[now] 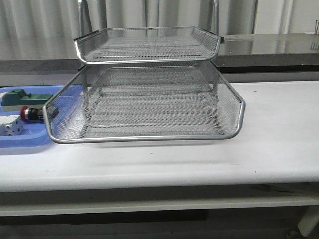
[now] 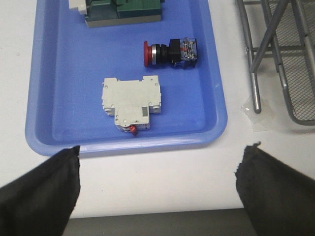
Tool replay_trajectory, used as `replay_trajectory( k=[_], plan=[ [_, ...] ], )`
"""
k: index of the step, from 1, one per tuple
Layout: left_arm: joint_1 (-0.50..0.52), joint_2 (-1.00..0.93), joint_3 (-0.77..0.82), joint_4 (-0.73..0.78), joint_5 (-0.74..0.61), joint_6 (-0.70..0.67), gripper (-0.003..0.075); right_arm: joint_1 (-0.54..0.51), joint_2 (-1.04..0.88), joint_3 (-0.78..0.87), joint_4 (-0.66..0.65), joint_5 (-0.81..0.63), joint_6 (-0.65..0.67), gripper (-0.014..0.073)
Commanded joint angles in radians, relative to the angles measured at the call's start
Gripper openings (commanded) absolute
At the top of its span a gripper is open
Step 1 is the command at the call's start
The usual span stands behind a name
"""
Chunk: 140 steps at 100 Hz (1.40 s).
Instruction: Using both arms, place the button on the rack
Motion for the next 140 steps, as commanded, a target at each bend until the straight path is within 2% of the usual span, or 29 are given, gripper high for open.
replay_trajectory(
  k=[1,18,34,57,74,91,107,140],
  plan=[
    [-0.001,-0.026,-0.036,-0.011,-0.084,-0.001,0.0618,0.0,0.001,-0.035,-0.011,-0.043,-0.004,-0.0067],
    [-0.001,-0.004,-0.051,0.035,-0.125,-0.001,0.0619,0.0,0.001,-0.035,-0.011,-0.043,-0.004,-0.0067],
    [-0.001,0.082,-0.124,0.043,-0.074,-0.001,0.0619,0.0,0.001,-0.035,-0.011,-0.043,-0.004,-0.0067],
    [-0.001,0.226,-0.279,0.049,-0.044,0.026,0.0619,0.0,0.001,-0.035,-0.011,-0.043,-0.004,-0.0067],
    [-0.001,0.349,-0.449,0.049,0.045,0.085,0.0619,0.0,0.001,-0.035,-0.011,-0.043,-0.004,-0.0067],
    [-0.001,0.48,-0.62,0.037,0.164,0.241,0.0619,0.0,0.001,-0.035,-0.011,-0.043,-0.004,-0.0067],
    [-0.001,0.584,-0.738,0.022,0.213,0.365,0.0619,0.0,0.001,-0.035,-0.011,-0.043,-0.004,-0.0067],
    [-0.004,0.731,-0.821,-0.086,0.276,0.653,0.0619,0.0,0.001,-0.035,-0.011,-0.043,-0.004,-0.0067]
  ],
)
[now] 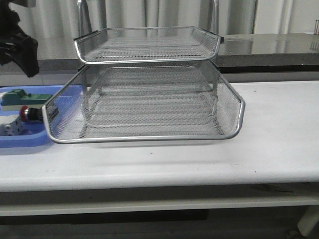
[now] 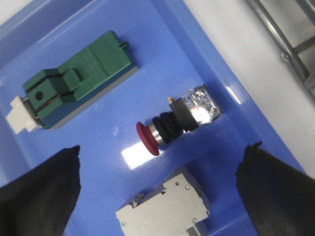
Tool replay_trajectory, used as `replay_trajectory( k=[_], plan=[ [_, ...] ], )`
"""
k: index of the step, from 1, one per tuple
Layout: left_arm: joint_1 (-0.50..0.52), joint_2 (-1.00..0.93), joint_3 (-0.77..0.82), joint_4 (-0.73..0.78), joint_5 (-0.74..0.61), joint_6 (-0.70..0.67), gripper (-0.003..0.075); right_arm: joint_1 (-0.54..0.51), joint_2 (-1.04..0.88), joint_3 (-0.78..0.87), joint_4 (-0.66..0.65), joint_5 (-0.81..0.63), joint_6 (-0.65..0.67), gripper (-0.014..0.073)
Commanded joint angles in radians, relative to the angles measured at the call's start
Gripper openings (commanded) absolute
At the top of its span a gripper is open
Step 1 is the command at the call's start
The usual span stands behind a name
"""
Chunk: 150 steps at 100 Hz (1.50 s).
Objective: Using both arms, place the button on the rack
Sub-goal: 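Lower the left gripper onto the red-capped button in the blue tray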
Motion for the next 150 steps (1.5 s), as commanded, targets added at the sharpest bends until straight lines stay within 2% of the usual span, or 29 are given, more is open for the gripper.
replay_trajectory(
  k=[1,54,102,150],
  plan=[
    [-0.004,-0.026,-0.038,-0.028,-0.008,0.08,0.0619,0.0,0.001,-0.035,-0.011,-0.045,-0.004,-0.0067],
    [-0.006,0.012,-0.038,-0.037,-0.042,0.103,0.0619,0.0,0.001,-0.035,-0.011,-0.045,-0.004,-0.0067],
    [-0.011,0.017,-0.038,-0.038,-0.159,0.093,0.0619,0.0,0.001,-0.035,-0.011,-0.045,-0.004,-0.0067],
    [-0.011,0.053,-0.039,-0.038,-0.155,0.111,0.0619,0.0,0.001,-0.035,-0.011,-0.045,-0.004,-0.0067]
  ],
)
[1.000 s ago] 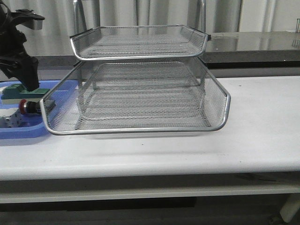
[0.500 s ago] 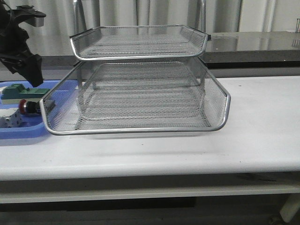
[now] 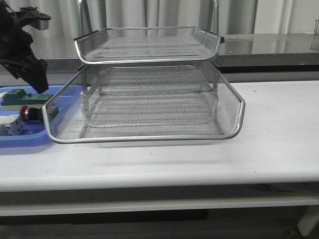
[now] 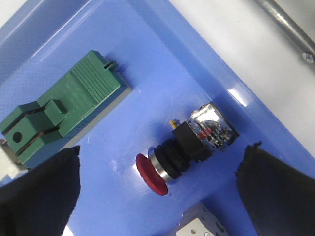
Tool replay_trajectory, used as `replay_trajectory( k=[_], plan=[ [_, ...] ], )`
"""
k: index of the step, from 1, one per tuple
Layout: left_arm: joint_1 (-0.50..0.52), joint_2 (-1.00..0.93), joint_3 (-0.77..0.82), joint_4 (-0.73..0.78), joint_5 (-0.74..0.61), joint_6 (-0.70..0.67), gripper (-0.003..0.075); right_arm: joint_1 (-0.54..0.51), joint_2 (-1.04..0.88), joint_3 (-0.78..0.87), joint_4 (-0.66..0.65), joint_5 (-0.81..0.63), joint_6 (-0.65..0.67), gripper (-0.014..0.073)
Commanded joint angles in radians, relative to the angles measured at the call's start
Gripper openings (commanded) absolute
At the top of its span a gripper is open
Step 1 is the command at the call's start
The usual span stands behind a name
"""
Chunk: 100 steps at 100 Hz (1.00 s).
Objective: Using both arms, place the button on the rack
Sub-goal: 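Lower the left gripper onto the red-capped button in the blue tray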
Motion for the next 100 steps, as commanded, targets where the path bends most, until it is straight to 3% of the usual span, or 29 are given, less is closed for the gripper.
replay_trajectory(
  k=[1,100],
  plan=[
    [-0.005,-0.039,-0.032,-0.016,-0.034,0.007,0.0619,0.0,0.001,-0.035,-0.011,-0.045,-0.003,-0.0067],
    [-0.033,0.079,-0.032,-0.016,-0.1,0.077,0.0619,0.0,0.001,-0.035,-0.011,-0.044,-0.003,-0.0067]
  ],
)
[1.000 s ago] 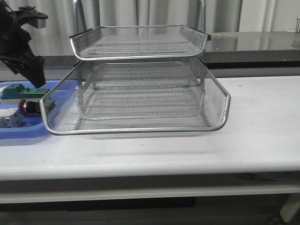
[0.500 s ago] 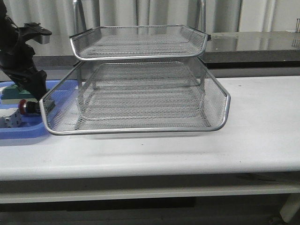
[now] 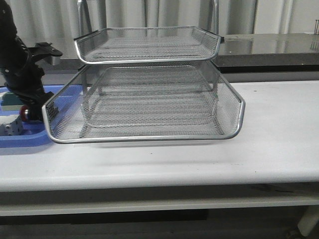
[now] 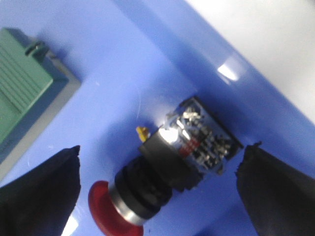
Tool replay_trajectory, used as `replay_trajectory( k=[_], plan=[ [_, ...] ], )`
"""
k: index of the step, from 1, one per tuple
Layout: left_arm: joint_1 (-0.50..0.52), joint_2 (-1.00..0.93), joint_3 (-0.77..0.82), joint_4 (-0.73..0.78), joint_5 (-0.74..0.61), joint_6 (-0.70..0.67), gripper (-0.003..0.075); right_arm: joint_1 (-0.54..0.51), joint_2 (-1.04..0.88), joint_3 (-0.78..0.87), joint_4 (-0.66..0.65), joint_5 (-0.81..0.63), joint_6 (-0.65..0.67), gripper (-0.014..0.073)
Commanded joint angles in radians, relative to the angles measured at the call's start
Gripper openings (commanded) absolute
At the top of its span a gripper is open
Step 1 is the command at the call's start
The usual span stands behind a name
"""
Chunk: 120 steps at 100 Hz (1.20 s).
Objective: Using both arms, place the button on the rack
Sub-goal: 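Lower the left gripper onto the red-capped button in the blue tray, then close the left gripper on the button and lift it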
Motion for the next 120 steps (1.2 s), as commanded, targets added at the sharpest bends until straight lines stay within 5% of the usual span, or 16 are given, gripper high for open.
replay_trajectory(
  k=[1,55,88,120],
  plan=[
    [-0.013,-0.051,-0.03,-0.016,-0.048,0.003,0.0619,0.0,0.001,-0.035,-0.011,-0.044,-0.005,-0.0067],
    [-0.025,-0.012,-0.03,-0.001,-0.038,0.027,0.0596,0.0,0.001,-0.035,-0.011,-0.044,-0.005,-0.0067],
    [-0.025,-0.012,-0.03,-0.001,-0.038,0.027,0.0171,0.0,0.001,-0.035,-0.011,-0.044,-0.005,-0.0067],
    [-0.025,-0.015,-0.124,0.009,0.078,0.027,0.0,0.0,0.001,-0.035,-0.011,-0.044,-0.005,-0.0067]
  ],
)
